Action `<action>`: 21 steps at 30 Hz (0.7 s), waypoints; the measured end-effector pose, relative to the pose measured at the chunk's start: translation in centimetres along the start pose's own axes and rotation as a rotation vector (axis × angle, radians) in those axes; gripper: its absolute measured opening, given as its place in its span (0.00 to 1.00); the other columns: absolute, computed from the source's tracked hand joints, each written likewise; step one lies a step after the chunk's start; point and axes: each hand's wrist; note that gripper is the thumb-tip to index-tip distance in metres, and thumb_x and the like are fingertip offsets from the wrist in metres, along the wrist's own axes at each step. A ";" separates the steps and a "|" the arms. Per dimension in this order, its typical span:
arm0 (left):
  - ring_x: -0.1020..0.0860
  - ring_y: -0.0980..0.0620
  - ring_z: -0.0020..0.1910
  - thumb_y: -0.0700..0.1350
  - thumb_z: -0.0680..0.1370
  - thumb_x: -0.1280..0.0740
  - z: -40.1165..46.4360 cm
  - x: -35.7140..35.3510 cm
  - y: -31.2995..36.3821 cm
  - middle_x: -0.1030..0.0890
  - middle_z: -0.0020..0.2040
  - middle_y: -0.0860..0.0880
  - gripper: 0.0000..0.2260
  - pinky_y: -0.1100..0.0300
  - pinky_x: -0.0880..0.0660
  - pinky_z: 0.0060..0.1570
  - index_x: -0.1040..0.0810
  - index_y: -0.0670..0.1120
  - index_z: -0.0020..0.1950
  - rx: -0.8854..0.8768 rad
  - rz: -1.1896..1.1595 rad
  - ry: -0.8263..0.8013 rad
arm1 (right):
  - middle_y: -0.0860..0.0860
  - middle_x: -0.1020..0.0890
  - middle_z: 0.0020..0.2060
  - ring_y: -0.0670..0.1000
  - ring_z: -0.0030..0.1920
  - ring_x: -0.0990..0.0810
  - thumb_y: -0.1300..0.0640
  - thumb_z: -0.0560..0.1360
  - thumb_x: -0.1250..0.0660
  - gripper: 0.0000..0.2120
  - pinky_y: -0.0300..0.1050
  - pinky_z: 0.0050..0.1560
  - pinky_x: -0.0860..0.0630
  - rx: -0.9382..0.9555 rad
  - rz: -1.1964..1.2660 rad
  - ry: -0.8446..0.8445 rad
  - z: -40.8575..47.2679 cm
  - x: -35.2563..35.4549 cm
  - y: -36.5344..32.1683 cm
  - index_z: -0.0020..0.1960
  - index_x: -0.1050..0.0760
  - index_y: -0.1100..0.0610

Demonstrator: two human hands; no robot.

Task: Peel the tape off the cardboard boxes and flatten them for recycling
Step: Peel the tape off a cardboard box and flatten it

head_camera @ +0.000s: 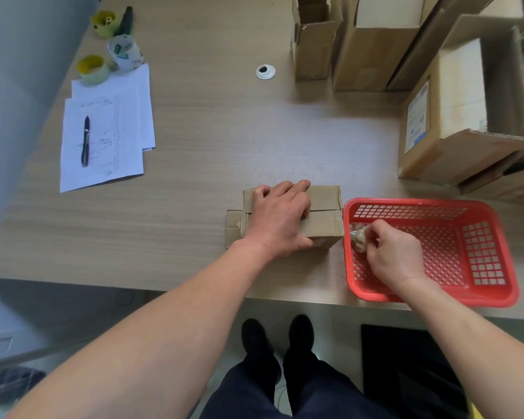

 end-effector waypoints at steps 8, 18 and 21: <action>0.34 0.50 0.71 0.62 0.63 0.24 -0.1 0.1 0.0 0.33 0.76 0.53 0.25 0.47 0.42 0.63 0.35 0.53 0.46 0.005 -0.002 -0.005 | 0.48 0.15 0.42 0.56 0.47 0.19 0.58 0.72 0.28 0.04 0.50 0.51 0.25 -0.208 0.211 -0.141 0.2 1.0 0.0 0.41 0.20 0.50; 0.36 0.52 0.72 0.61 0.63 0.23 -0.1 0.4 0.1 0.34 0.77 0.54 0.25 0.48 0.44 0.64 0.35 0.53 0.46 0.018 -0.009 -0.032 | 0.49 0.18 0.36 0.52 0.40 0.20 0.65 0.65 0.23 0.09 0.50 0.49 0.23 -0.538 0.557 0.074 0.7 2.0 -0.5 0.38 0.21 0.55; 0.36 0.52 0.72 0.60 0.64 0.23 -0.1 0.5 0.2 0.34 0.77 0.54 0.24 0.49 0.45 0.64 0.35 0.53 0.46 0.021 -0.018 -0.032 | 0.49 0.17 0.38 0.57 0.45 0.17 0.66 0.66 0.26 0.09 0.54 0.53 0.21 -0.588 0.627 0.132 0.7 1.7 -0.1 0.37 0.22 0.53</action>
Point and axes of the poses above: each hand's wrist, its own z-axis towards the middle knuckle, its own x-axis out of the back of the hand, y = z × x
